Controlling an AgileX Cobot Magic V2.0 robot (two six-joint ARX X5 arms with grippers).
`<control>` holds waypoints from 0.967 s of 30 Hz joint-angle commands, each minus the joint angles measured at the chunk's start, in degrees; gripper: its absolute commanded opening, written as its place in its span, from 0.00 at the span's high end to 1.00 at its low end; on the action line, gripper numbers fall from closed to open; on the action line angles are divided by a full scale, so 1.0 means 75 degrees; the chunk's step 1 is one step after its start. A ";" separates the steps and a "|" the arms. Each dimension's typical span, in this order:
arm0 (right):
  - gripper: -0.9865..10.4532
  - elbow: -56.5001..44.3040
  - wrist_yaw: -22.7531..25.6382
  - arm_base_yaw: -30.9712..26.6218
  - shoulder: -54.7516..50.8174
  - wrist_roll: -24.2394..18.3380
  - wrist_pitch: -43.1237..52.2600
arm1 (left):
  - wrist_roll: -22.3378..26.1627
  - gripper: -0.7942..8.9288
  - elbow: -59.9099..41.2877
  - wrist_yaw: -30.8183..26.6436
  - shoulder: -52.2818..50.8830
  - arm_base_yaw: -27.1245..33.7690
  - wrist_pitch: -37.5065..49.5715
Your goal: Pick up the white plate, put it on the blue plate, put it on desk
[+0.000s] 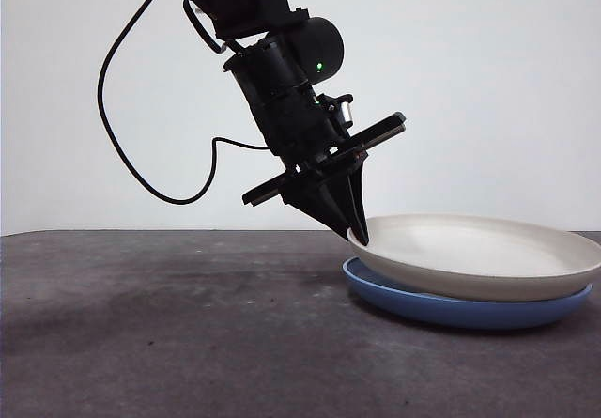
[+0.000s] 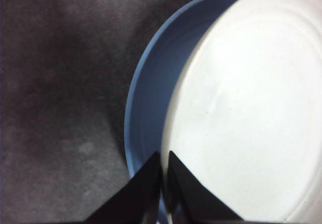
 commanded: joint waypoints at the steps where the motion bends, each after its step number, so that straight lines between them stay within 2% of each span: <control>1: 0.57 0.0146 0.0023 0.0032 0.0012 0.0052 -0.0090 | 0.0009 0.77 0.0227 0.0000 0.0242 -0.0070 0.0085; 3: 0.57 0.0146 0.0023 0.0032 0.0012 0.0052 -0.0149 | -0.0023 0.71 0.0227 -0.0175 0.0242 -0.0070 0.0125; 13: 0.57 0.0146 0.0026 0.0032 0.0012 0.0047 -0.0227 | -0.0012 0.70 0.0274 -0.0265 0.0242 -0.0076 0.0047; 21: 0.57 0.0146 0.0047 0.0032 0.0015 0.0050 -0.0219 | 0.0157 0.70 0.0694 -0.0271 0.0087 0.0064 -0.0583; 26: 0.57 0.0143 0.0664 0.0029 0.0038 0.0061 -0.0210 | 0.0458 0.70 0.0816 -0.0370 -0.0513 0.0216 -0.0973; 29: 0.57 0.0143 0.0781 0.0029 0.0122 0.0082 -0.0187 | 0.0603 0.70 0.0816 -0.0629 -0.1096 0.0318 -0.1137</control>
